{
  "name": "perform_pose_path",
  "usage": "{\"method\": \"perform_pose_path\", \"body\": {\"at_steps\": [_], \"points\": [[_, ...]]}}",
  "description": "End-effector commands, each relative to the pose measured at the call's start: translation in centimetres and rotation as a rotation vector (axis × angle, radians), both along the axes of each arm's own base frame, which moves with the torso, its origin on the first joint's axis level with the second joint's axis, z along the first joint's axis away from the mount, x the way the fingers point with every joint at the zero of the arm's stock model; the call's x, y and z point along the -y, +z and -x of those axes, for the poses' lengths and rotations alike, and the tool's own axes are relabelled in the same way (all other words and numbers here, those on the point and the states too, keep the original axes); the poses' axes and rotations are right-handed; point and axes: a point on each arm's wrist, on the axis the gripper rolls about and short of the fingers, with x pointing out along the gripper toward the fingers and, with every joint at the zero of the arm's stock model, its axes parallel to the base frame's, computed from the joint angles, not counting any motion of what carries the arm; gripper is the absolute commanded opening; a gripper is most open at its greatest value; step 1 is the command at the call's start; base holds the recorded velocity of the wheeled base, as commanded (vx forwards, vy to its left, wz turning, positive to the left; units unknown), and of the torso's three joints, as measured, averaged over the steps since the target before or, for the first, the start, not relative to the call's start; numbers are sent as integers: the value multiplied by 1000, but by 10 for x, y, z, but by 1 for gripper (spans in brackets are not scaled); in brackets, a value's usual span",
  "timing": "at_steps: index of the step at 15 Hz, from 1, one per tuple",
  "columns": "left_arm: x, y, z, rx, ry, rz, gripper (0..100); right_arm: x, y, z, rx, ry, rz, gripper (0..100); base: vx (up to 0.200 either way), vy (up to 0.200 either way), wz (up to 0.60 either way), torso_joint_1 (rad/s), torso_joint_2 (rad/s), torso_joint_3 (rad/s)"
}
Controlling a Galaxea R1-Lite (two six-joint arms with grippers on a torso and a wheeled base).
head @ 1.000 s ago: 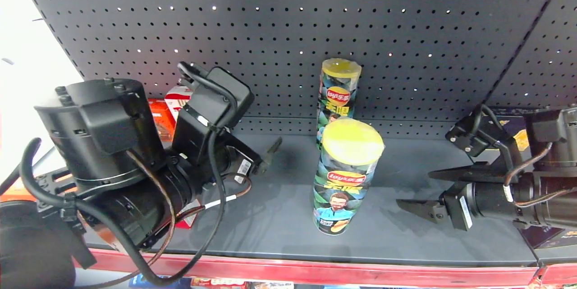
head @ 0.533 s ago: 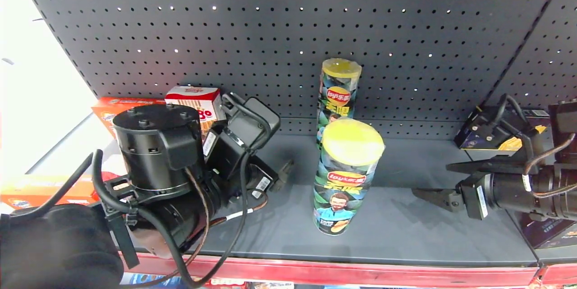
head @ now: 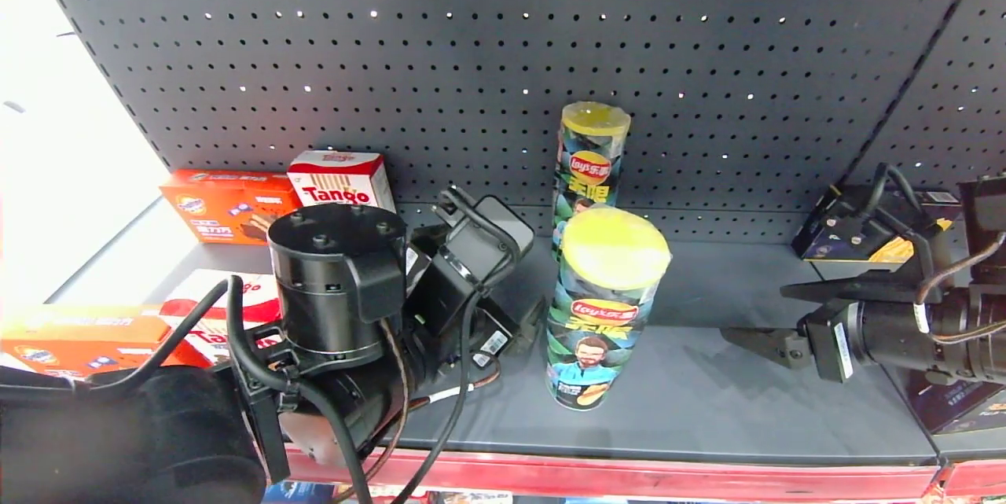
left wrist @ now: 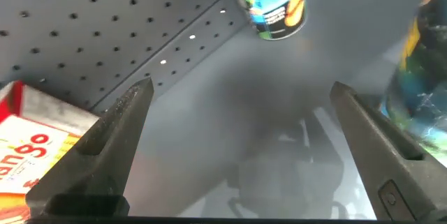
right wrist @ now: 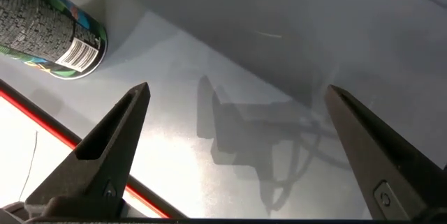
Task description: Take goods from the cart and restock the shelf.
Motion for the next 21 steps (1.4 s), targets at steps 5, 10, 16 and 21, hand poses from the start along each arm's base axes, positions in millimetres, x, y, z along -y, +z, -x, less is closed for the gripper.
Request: {"method": "perform_pose_path", "body": {"at_steps": [5,10,16,21], "points": [[9,-4,2,-7,-26,-7,100,0,-1,1,-2,1,1,100,0,0,0,0,0,0],[12,-4,1,-7,-29,-7,100,0,-1,1,-3,1,2,100,0,0,0,0,0,0],[3,-15,5,-31,-15,-30,100,0,-3,2,-11,4,7,100,0,0,0,0,0,0],[2,-14,10,-25,-23,-27,100,2,-6,7,-17,7,8,100,0,0,0,0,0,0]]}}
